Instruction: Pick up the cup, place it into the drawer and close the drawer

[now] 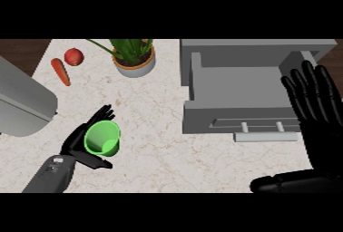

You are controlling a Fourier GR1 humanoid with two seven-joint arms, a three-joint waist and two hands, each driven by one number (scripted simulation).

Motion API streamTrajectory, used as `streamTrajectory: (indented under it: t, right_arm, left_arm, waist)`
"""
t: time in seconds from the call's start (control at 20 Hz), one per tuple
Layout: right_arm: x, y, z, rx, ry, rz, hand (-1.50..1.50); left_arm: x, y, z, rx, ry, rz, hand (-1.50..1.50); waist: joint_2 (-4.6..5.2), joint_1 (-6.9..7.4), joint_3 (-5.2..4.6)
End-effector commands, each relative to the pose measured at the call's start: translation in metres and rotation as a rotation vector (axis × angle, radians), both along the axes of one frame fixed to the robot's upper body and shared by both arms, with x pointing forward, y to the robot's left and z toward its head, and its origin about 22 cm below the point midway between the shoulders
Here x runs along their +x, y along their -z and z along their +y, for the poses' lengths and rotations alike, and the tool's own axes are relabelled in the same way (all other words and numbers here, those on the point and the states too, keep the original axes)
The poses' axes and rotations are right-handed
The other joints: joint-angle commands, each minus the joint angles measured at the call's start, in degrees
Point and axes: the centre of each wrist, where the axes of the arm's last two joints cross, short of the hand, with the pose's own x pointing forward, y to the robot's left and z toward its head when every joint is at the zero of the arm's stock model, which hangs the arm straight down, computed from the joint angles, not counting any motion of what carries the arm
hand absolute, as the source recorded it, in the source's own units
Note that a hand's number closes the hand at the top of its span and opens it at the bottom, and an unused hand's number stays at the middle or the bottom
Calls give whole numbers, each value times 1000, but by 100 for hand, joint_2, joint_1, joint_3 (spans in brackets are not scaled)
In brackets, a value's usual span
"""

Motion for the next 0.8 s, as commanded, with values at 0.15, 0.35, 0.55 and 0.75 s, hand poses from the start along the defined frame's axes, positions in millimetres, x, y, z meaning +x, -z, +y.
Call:
streamTrajectory:
  t: [0.15, 0.35, 0.55, 0.75]
  right_arm:
    - [-1, -2, 3, 10, -4, 2, -150]
    - [5, -5, -1, -12, -7, 15, -150]
    - [6, -5, -3, -2, 7, 0, -150]
    - [0, -1, 3, 5, -6, 15, -150]
  left_arm:
    - [-6, 10, -8, -235, 132, 7, -150]
    - [-5, 11, -19, -305, 189, 35, 150]
    - [-8, 12, -19, -334, 191, -12, 150]
    - [4, 0, -17, -344, 162, -98, 150]
  waist:
    - [28, -62, -10]
    - [13, -7, -7]
    - [20, -6, -11]
    - [3, -2, -7]
